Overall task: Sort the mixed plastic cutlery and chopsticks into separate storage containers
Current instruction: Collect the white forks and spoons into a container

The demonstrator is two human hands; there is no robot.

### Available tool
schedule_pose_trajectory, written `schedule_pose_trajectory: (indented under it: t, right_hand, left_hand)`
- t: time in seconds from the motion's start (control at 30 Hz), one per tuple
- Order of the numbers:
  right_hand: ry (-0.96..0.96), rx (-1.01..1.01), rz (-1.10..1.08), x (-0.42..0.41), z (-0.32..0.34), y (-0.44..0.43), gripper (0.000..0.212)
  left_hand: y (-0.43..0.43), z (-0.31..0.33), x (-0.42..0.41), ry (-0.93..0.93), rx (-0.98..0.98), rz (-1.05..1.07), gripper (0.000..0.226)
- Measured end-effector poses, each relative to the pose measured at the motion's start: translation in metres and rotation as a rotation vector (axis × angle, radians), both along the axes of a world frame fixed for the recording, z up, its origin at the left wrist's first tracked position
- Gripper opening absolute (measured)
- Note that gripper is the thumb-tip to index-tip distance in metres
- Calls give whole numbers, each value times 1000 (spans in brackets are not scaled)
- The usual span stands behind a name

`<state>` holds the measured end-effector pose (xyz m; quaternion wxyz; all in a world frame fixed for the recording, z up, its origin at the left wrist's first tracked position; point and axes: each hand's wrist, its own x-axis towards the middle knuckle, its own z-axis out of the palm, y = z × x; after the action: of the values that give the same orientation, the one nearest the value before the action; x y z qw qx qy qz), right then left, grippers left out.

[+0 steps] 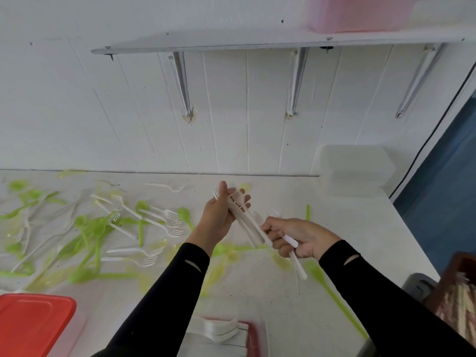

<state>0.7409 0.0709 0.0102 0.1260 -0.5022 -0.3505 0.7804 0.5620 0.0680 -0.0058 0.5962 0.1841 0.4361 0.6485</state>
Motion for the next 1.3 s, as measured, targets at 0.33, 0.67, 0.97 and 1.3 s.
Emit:
schedule_pose_trajectory:
  t: [0.33, 0.67, 0.97, 1.3]
  right_hand:
    - [-177, 520, -84, -9, -4, -8, 28]
    - [-291, 1027, 49, -15, -17, -19, 15]
    - [-229, 1034, -11, -19, -20, -20, 18]
    - [-295, 889, 91, -19, -17, -20, 33]
  left_hand:
    - [-9, 1, 0, 23, -27, -45, 21]
    - [-5, -7, 6, 148, -138, -104, 49]
    - [1, -15, 1, -31, -136, -182, 42]
    - [0, -14, 1, 71, -151, -77, 36]
